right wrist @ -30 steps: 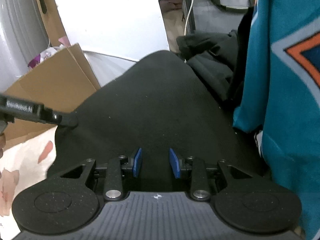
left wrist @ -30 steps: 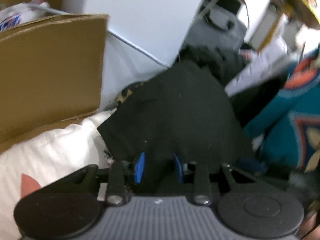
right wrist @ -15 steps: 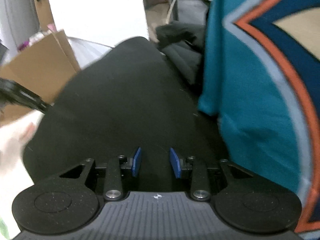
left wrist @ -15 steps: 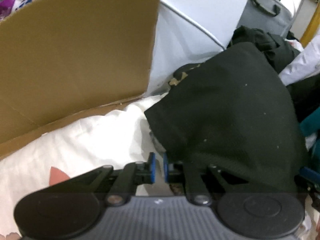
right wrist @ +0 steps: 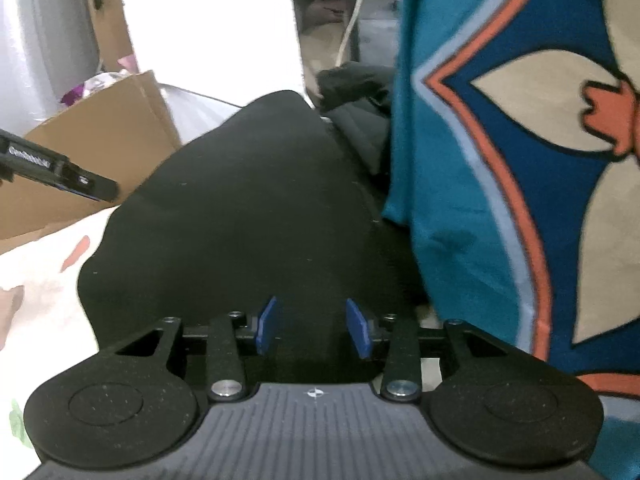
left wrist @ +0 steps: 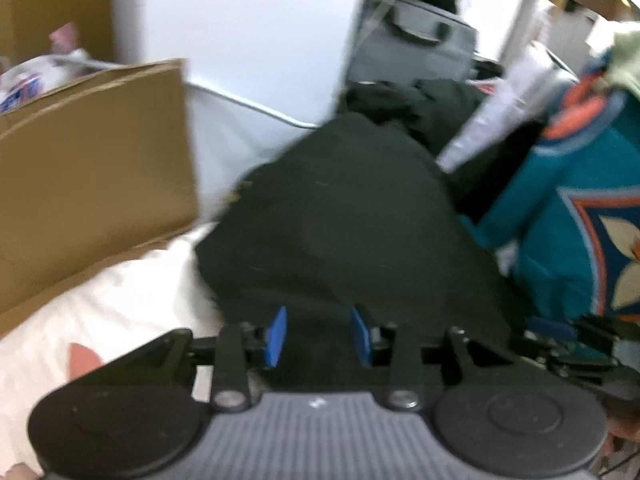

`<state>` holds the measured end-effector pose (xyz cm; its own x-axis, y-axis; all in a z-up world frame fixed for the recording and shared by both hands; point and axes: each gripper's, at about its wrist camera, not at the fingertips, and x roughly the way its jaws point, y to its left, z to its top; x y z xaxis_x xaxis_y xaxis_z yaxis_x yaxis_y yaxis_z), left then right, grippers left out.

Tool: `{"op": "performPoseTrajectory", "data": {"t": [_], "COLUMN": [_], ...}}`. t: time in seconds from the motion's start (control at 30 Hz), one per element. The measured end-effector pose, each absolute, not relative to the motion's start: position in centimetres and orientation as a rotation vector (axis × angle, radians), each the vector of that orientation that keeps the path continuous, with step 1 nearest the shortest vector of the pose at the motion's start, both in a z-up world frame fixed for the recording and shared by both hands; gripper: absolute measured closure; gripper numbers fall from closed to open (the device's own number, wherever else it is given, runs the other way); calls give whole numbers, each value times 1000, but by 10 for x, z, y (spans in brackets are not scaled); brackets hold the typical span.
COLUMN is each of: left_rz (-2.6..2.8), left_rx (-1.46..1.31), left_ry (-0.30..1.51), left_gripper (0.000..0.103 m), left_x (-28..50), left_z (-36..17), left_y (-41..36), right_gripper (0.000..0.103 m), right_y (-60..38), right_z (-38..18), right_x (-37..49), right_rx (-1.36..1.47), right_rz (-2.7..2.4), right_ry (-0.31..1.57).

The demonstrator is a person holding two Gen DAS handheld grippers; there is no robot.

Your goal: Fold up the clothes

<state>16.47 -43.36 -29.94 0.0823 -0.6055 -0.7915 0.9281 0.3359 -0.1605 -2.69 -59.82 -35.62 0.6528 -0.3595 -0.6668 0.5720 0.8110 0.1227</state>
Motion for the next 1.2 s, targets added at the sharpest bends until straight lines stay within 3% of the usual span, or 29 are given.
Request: {"op": "performPoseTrajectory", "data": {"t": [0.17,0.63,1.2], "left_rz": [-1225,-1156,-1025], "left_rx": [466,519,523], "left_ry": [937,864,1007], "left_gripper": [76,75,76], "left_x": [134,115,134], "left_z": [-320,-343,-347], "left_y": [-437,-426,-393], "right_gripper": [58,58,58], "right_y": [-590,-575,-566], "right_z": [-362,-391,-390], "right_x": [-13,-16,-39], "right_rx": [341,340,380], "right_rz": [-511,-498,-509], "right_ry": [679,769,814]}}
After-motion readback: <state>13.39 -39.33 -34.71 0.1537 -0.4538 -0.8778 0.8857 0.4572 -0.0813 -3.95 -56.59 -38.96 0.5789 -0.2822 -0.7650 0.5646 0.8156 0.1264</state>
